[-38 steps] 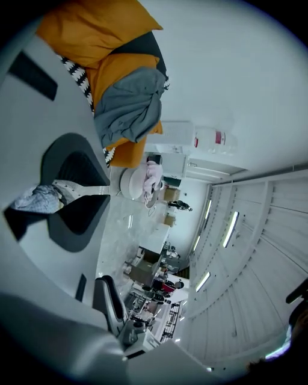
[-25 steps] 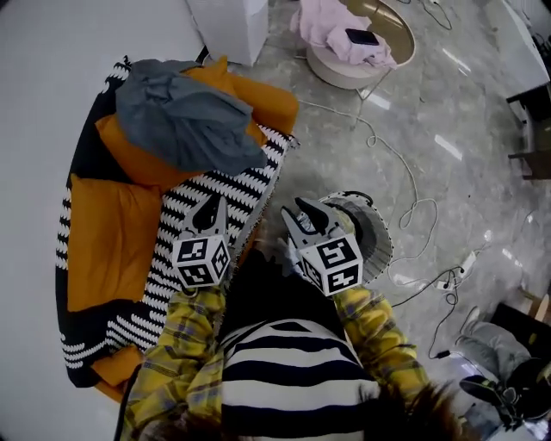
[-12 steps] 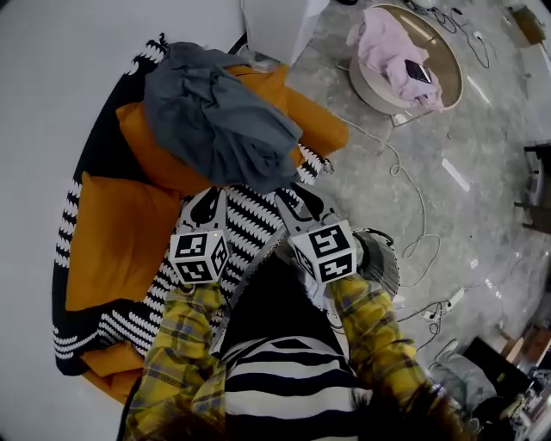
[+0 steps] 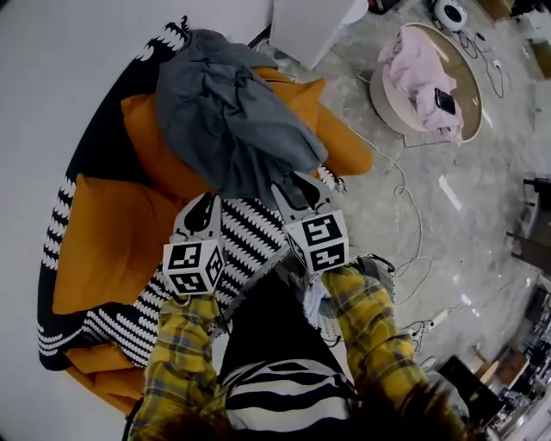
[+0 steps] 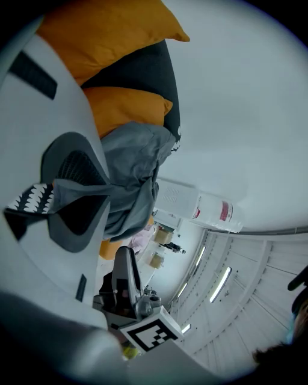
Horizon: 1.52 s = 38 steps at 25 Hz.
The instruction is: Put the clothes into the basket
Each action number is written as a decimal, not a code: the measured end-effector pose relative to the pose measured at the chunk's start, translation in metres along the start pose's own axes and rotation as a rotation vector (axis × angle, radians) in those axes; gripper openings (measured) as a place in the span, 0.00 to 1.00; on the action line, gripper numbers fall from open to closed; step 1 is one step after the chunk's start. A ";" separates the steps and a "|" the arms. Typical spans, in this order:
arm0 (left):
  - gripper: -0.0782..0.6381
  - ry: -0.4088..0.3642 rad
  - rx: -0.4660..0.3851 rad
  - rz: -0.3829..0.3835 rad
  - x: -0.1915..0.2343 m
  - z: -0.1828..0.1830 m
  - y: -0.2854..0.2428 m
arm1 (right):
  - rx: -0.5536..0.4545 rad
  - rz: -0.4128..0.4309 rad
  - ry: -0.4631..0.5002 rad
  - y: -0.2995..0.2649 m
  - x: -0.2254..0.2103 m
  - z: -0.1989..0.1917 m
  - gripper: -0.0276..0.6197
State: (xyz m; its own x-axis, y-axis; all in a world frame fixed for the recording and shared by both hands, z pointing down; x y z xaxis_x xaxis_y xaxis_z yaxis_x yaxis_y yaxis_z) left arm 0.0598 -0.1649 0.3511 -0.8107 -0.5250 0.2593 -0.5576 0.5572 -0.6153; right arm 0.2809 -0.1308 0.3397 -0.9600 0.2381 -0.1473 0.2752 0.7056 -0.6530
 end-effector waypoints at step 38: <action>0.19 0.153 0.017 0.114 0.065 -0.039 -0.001 | 0.144 -0.011 0.106 -0.122 0.026 -0.011 0.19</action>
State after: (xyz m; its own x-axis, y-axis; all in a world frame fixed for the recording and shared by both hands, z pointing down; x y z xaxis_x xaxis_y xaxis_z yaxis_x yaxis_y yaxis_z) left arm 0.0007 -0.1739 0.3977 -0.8869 -0.3543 0.2963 -0.4584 0.5961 -0.6592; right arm 0.2228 -0.2032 0.4233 -0.9499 0.3056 -0.0655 0.2475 0.6076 -0.7547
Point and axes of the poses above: the fingertips, and each gripper's own axes: y backward along the fingers, x to its left, z out of its top, the point moved 10 cm from there along y, backward along the fingers
